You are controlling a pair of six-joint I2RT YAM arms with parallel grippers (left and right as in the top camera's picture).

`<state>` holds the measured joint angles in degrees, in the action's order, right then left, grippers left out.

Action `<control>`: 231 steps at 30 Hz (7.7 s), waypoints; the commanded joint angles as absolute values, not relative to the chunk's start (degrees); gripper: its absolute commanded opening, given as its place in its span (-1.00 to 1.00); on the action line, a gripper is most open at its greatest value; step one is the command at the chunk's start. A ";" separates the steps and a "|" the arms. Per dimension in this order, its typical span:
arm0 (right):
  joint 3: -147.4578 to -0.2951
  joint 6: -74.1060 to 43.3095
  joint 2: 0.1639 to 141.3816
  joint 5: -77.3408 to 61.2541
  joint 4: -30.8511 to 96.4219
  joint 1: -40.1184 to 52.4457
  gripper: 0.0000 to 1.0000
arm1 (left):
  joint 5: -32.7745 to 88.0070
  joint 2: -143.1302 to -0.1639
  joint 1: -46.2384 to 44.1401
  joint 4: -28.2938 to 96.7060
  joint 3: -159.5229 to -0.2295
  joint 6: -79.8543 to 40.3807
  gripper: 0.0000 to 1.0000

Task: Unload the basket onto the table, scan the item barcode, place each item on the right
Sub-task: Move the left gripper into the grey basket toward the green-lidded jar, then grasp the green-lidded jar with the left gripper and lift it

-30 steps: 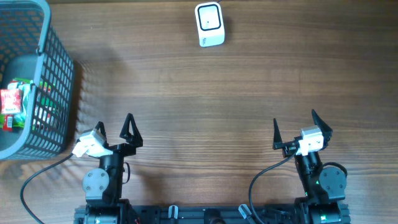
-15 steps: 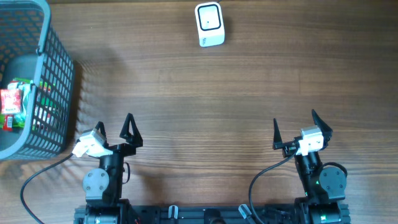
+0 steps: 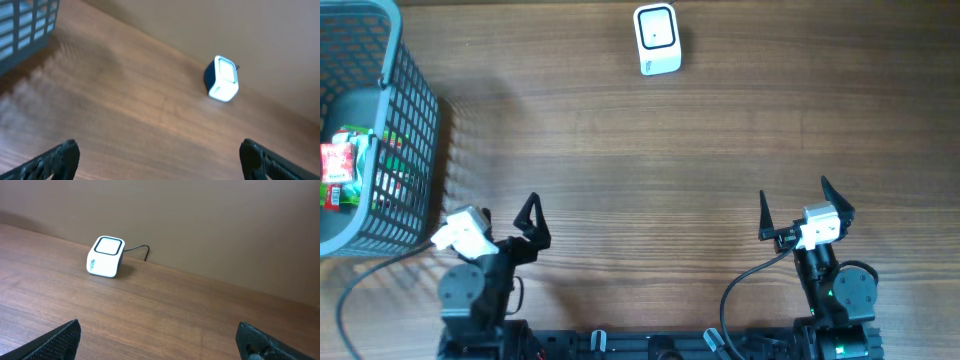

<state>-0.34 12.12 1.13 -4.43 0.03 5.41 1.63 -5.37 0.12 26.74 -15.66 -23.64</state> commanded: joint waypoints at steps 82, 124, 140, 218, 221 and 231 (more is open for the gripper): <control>-0.30 12.67 1.34 -3.49 -0.10 5.17 1.00 | -17.43 -83.26 32.58 79.44 -115.42 -7.90 1.00; -0.30 12.67 1.34 -3.49 -0.10 5.17 0.99 | 16.78 -108.81 52.73 80.64 -115.35 47.59 0.50; -0.30 12.69 1.34 -3.49 -0.10 5.17 0.99 | 19.09 -113.49 48.05 80.58 -115.26 47.59 0.58; -0.30 12.71 1.34 -3.49 -0.10 5.17 0.99 | 11.86 -109.89 42.65 53.74 -87.20 47.11 0.08; -0.30 12.69 1.34 -3.49 -0.10 5.17 0.99 | 10.07 -106.74 42.65 55.02 -90.89 47.09 0.08; -0.30 12.67 1.34 -3.49 -0.10 5.17 0.99 | 3.92 -93.73 42.65 54.72 -98.67 45.12 0.10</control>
<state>-0.34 12.12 1.28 -4.40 0.03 5.41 5.89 -100.18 42.59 55.09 -94.87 47.03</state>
